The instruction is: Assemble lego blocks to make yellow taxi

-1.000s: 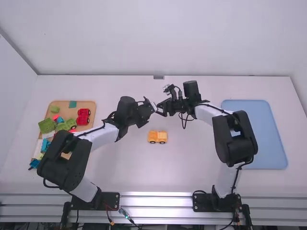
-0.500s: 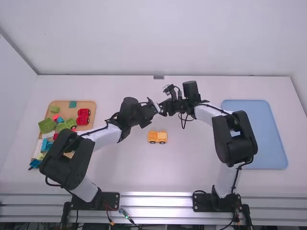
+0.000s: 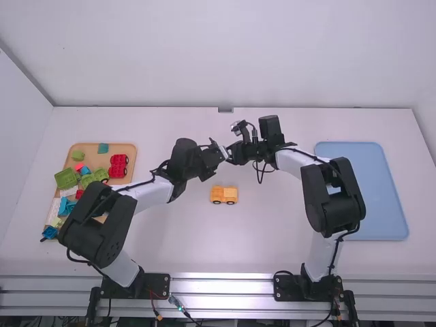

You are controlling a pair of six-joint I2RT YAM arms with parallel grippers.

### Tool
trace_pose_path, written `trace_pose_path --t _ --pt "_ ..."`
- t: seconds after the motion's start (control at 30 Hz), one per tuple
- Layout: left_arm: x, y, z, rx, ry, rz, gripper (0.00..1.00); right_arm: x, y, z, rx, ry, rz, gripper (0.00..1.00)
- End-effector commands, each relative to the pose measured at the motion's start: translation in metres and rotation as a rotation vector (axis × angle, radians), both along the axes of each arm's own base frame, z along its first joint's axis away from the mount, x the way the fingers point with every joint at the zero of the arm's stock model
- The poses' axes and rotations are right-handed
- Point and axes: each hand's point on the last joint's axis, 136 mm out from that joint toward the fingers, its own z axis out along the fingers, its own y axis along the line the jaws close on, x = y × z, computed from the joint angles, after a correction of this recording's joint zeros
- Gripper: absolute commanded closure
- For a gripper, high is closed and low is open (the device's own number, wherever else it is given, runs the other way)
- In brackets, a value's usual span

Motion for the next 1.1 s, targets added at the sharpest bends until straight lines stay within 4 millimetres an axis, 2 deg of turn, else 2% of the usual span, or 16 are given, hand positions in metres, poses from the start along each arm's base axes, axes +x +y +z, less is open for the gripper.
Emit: trace_pose_path --t 0.0,0.1,0.17,0.2,0.23,0.27,0.43,0.53,0.57,0.6,0.63,0.67,0.77,0.87,0.93,1.07 --pt "0.003 -0.009 0.012 -0.023 -0.027 -0.026 0.85 0.004 0.001 0.001 -0.007 -0.018 0.0 0.69" --pt "0.003 -0.01 0.012 -0.024 -0.027 -0.028 0.7 0.004 0.001 0.001 -0.006 -0.018 0.0 0.74" --pt "0.004 -0.008 0.012 -0.025 -0.026 -0.024 0.55 0.005 0.001 0.001 -0.006 -0.023 -0.001 0.76" --pt "0.004 -0.007 0.012 -0.029 -0.022 -0.018 0.27 0.006 0.001 0.002 -0.003 -0.031 -0.001 0.77" --pt "0.004 -0.007 0.012 -0.03 -0.022 -0.018 0.24 0.006 0.001 0.002 -0.002 -0.032 -0.001 0.77" --pt "0.005 -0.007 0.012 -0.045 -0.008 -0.006 0.01 0.008 0.001 0.003 -0.001 -0.045 -0.003 0.77" --pt "-0.007 -0.006 0.012 -0.118 0.105 0.02 0.01 0.019 -0.011 0.006 -0.01 -0.111 -0.019 0.79" --pt "-0.026 -0.007 0.033 -0.212 0.171 -0.087 0.01 0.025 -0.025 0.008 -0.051 -0.179 0.011 0.79" --pt "-0.031 -0.008 0.039 -0.237 0.183 -0.126 0.01 0.025 -0.026 0.009 -0.06 -0.192 0.024 0.79" --pt "-0.04 -0.01 0.053 -0.291 0.206 -0.215 0.01 0.023 -0.027 0.012 -0.075 -0.228 0.062 0.79" --pt "-0.042 -0.01 0.057 -0.307 0.215 -0.237 0.01 0.022 -0.027 0.013 -0.078 -0.238 0.074 0.79" --pt "-0.046 -0.005 0.071 -0.351 0.251 -0.302 0.01 0.018 -0.027 0.017 -0.101 -0.284 0.128 0.79" --pt "-0.049 0.003 0.082 -0.367 0.291 -0.357 0.01 0.008 -0.023 0.025 -0.12 -0.357 0.222 0.79" --pt "-0.047 0.004 0.082 -0.36 0.335 -0.392 0.01 -0.007 -0.019 0.037 -0.115 -0.439 0.336 0.8" --pt "-0.05 0.001 0.08 -0.354 0.359 -0.451 0.01 -0.024 -0.016 0.048 -0.095 -0.522 0.445 0.82" --pt "-0.058 -0.005 0.075 -0.347 0.394 -0.521 0.01 -0.038 -0.018 0.058 -0.082 -0.588 0.531 0.82"
